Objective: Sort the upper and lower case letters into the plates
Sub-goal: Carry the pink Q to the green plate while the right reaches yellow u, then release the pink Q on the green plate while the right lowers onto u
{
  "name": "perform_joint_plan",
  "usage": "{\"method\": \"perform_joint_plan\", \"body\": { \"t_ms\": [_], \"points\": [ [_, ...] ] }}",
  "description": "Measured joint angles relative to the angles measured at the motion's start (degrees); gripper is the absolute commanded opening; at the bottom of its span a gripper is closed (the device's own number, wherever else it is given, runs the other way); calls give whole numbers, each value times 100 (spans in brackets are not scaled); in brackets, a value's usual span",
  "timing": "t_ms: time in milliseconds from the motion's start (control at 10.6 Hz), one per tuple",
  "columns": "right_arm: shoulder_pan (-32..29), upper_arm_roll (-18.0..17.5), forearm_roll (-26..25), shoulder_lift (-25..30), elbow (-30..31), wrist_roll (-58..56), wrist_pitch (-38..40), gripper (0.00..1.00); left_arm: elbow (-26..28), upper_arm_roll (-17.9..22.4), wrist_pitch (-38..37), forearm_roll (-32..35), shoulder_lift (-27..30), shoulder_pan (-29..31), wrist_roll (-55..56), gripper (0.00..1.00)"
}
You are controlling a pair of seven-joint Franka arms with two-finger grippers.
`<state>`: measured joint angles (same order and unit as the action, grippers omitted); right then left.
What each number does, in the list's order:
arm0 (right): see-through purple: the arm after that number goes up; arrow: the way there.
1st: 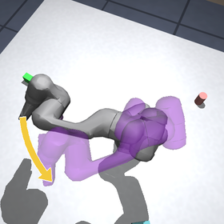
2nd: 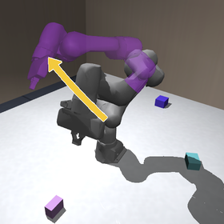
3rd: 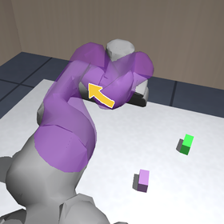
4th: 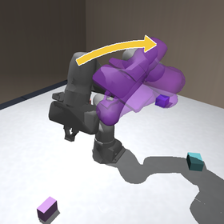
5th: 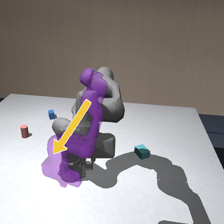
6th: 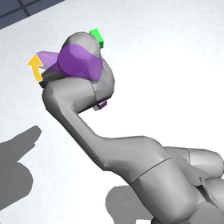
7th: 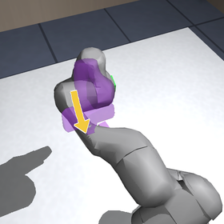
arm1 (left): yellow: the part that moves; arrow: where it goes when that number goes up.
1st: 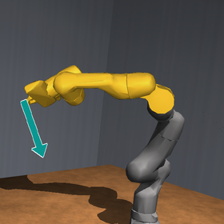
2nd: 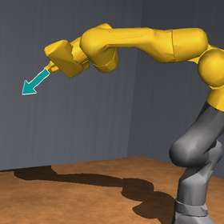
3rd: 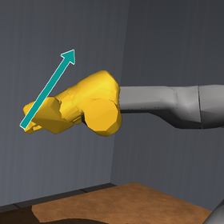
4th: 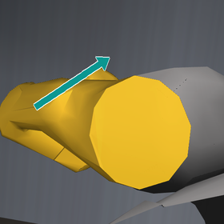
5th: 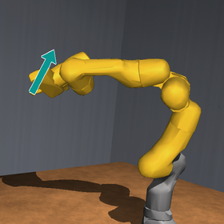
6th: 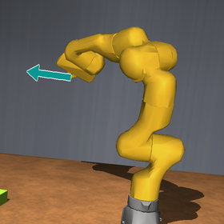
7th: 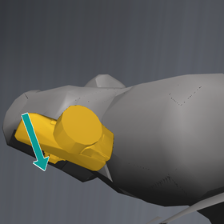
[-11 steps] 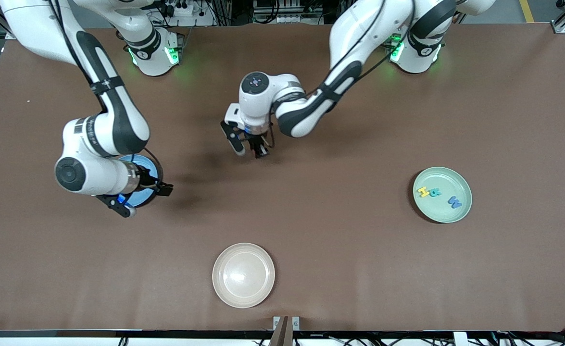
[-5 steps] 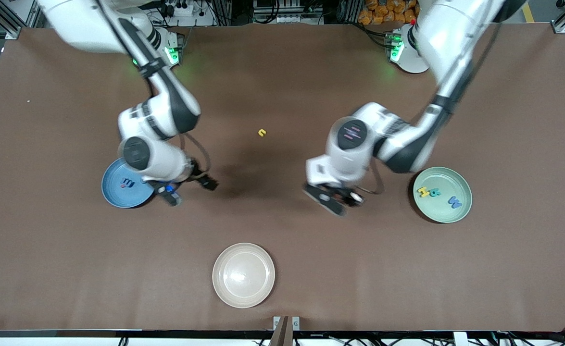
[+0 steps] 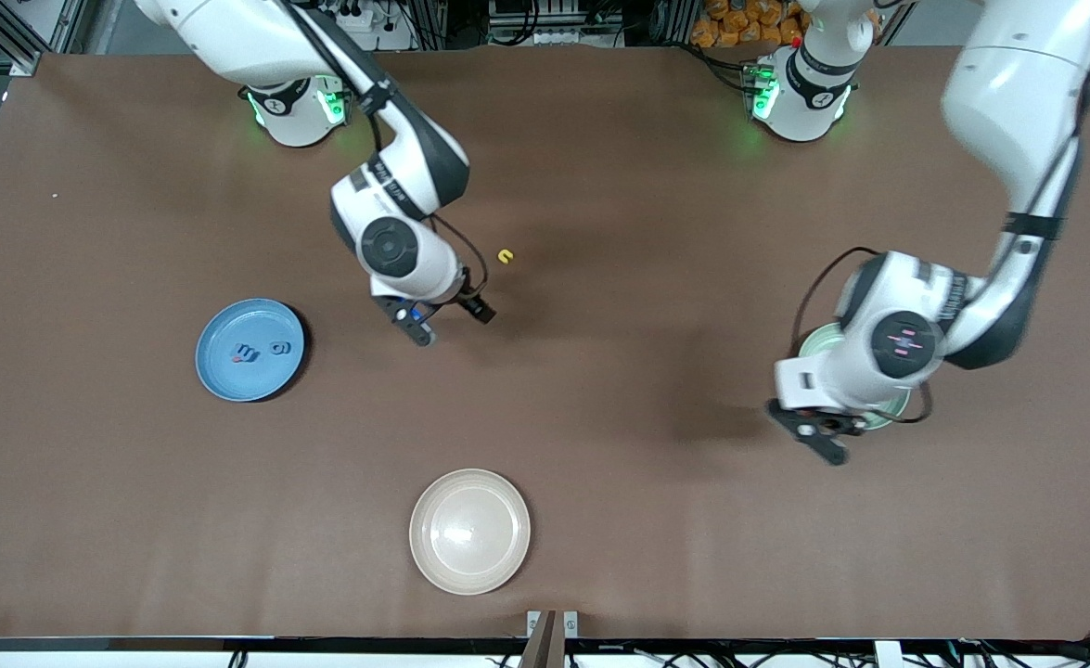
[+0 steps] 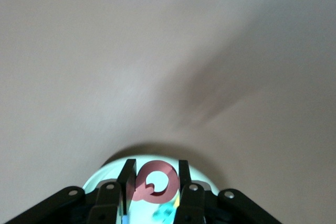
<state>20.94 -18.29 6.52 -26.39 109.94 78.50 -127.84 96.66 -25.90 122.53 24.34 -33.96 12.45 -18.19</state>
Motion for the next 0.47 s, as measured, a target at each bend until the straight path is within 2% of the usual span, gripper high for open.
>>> {"method": "perform_joint_plan", "body": {
  "t_ms": [94,188,282,376,470],
  "points": [
    [154,-81,-58,-8,267,181,-435,100,174,1,-35,-13,93,185,-28,0],
    [311,-145,-143,-9,474,379,-764,100,370,6,-61,-115,200,314,-24,8],
    [394,-246,-229,-2,571,494,-905,100,535,48,-78,-237,293,397,-17,49],
    [412,-324,-312,38,648,544,-1028,100,646,163,-82,-300,363,435,-16,62],
    [411,-379,-337,106,821,546,-1311,100,708,236,-82,-362,420,463,-16,100]
  ]
}}
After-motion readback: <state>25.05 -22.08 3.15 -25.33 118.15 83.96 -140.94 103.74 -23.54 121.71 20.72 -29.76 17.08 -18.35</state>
